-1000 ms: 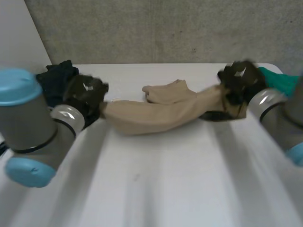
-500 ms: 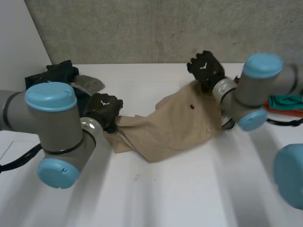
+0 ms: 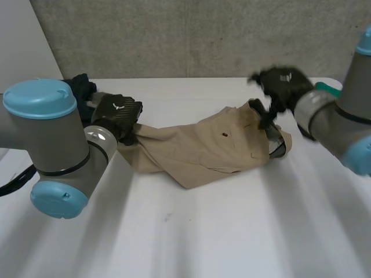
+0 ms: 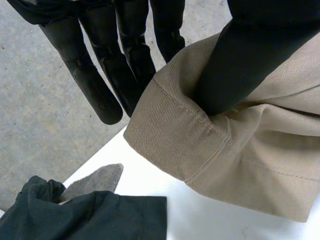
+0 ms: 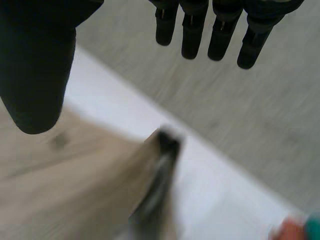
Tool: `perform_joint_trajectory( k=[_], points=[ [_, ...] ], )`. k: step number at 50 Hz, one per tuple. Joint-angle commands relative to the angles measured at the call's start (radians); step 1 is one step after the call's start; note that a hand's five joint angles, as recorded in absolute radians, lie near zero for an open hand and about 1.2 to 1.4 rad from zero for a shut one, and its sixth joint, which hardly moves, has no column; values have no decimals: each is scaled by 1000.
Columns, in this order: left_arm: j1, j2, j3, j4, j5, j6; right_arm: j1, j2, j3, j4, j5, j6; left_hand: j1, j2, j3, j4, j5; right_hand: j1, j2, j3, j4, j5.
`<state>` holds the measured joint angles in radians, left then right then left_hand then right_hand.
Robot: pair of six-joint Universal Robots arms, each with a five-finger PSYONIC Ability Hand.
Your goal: Fold the laundry.
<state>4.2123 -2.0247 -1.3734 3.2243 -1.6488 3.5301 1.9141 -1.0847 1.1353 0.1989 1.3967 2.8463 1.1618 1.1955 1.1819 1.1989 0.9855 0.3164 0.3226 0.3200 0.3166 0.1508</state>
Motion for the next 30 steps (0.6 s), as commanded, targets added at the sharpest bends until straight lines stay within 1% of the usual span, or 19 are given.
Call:
perform_joint_trajectory(
  k=[1, 4, 5, 8, 9, 12, 13, 16, 17, 19, 24, 25, 28, 29, 30],
  points=[
    [-6, 3, -1, 0, -2, -3, 16, -11, 266, -28, -7, 5, 234, 201, 214, 197, 236, 134, 128, 130, 134, 125],
    [-8, 3, -1, 0, -2, -3, 28, 15, 313, -134, -2, 15, 234, 201, 214, 197, 236, 237, 230, 233, 236, 228],
    [-8, 3, -1, 0, -2, -3, 32, 35, 333, -201, 5, 21, 234, 201, 214, 197, 236, 286, 280, 283, 286, 277],
    [-8, 4, -1, 0, -2, -3, 43, 71, 343, -288, 27, 31, 234, 201, 214, 197, 236, 325, 319, 321, 325, 316],
    [-8, 4, -1, 0, -3, -3, 51, 94, 342, -332, 47, 33, 234, 201, 214, 197, 236, 354, 348, 350, 354, 345],
    [-8, 6, -3, 0, -6, -3, 57, 124, 334, -390, 82, 41, 234, 201, 214, 197, 236, 474, 468, 471, 474, 465],
    [-8, 6, -3, 0, -6, -3, 62, 138, 330, -421, 103, 47, 234, 201, 214, 197, 236, 553, 547, 550, 553, 544],
    [-9, 6, -3, 0, -6, -3, 65, 143, 322, -446, 125, 57, 234, 201, 214, 197, 236, 753, 747, 749, 753, 744],
    [-11, 6, -3, 0, -8, -3, 68, 140, 320, -452, 133, 64, 234, 201, 214, 197, 236, 925, 919, 921, 925, 916],
    [-11, 9, -3, 0, -8, -5, 68, 134, 320, -460, 133, 71, 234, 201, 214, 197, 236, 1079, 1073, 1076, 1079, 1070],
    [-11, 43, 2, 0, -11, -3, 68, 60, 319, -455, 119, 100, 234, 201, 214, 197, 236, 1080, 1074, 1076, 1080, 1071],
    [-8, 69, 7, 2, -14, -3, 63, 11, 316, -454, 110, 100, 234, 201, 214, 197, 236, 1080, 1074, 1076, 1080, 1071],
    [-5, 125, 20, 2, -16, -3, 49, -72, 296, -449, 88, 88, 234, 201, 214, 197, 236, 1080, 1074, 1076, 1080, 1071],
    [-3, 167, 33, 3, -11, -5, 37, -130, 270, -443, 68, 73, 234, 201, 214, 197, 236, 1080, 1074, 1076, 1080, 1071],
    [-3, 190, 42, 3, -11, -5, 28, -159, 252, -437, 58, 65, 234, 201, 214, 197, 236, 1080, 1074, 1076, 1080, 1071]
  ],
)
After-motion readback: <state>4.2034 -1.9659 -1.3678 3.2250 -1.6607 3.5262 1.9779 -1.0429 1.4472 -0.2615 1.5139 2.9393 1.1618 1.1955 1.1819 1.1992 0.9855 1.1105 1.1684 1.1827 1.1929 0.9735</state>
